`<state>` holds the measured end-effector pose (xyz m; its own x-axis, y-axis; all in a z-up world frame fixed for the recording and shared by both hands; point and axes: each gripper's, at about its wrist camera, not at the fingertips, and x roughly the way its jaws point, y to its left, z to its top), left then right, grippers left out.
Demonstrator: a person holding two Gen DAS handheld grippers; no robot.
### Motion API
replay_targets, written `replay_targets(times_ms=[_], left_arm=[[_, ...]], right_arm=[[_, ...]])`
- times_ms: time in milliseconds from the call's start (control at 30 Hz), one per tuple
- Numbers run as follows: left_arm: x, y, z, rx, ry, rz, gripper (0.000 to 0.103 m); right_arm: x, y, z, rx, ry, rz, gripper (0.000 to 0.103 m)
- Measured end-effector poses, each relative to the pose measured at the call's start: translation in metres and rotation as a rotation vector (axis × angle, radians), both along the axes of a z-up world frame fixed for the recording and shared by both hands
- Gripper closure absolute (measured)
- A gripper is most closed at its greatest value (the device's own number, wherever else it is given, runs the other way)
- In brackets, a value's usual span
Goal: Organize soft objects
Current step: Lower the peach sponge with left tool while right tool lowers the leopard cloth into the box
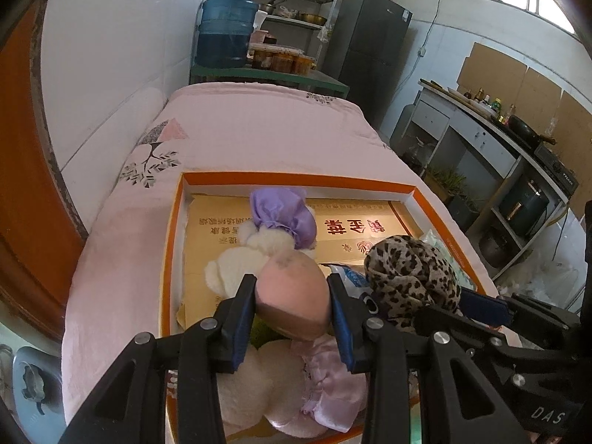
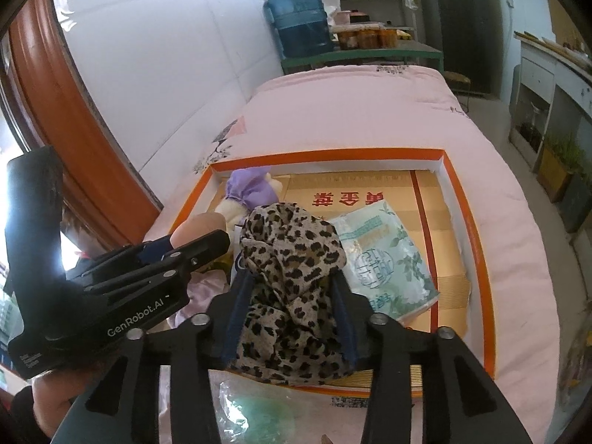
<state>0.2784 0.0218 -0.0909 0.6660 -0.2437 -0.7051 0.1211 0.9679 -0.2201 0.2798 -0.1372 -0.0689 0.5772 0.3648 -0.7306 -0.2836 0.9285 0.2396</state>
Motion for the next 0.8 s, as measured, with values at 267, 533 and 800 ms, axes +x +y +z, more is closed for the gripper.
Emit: replay_targets(times_ms=[267, 533, 800], left_arm=[[-0.004, 0.002, 0.005, -0.002, -0.020, 0.008, 0.050], [-0.009, 0.001, 0.012, 0.001, -0.038, 0.010, 0.049], [-0.019, 0.000, 0.024, 0.000, -0.061, 0.012, 0.049]], right_arm=[[-0.003, -0.002, 0.002, 0.002, -0.009, -0.007, 0.055], [-0.008, -0.007, 0.007, 0.007, -0.024, -0.017, 0.055], [-0.018, -0.011, 0.015, 0.017, -0.041, -0.030, 0.049]])
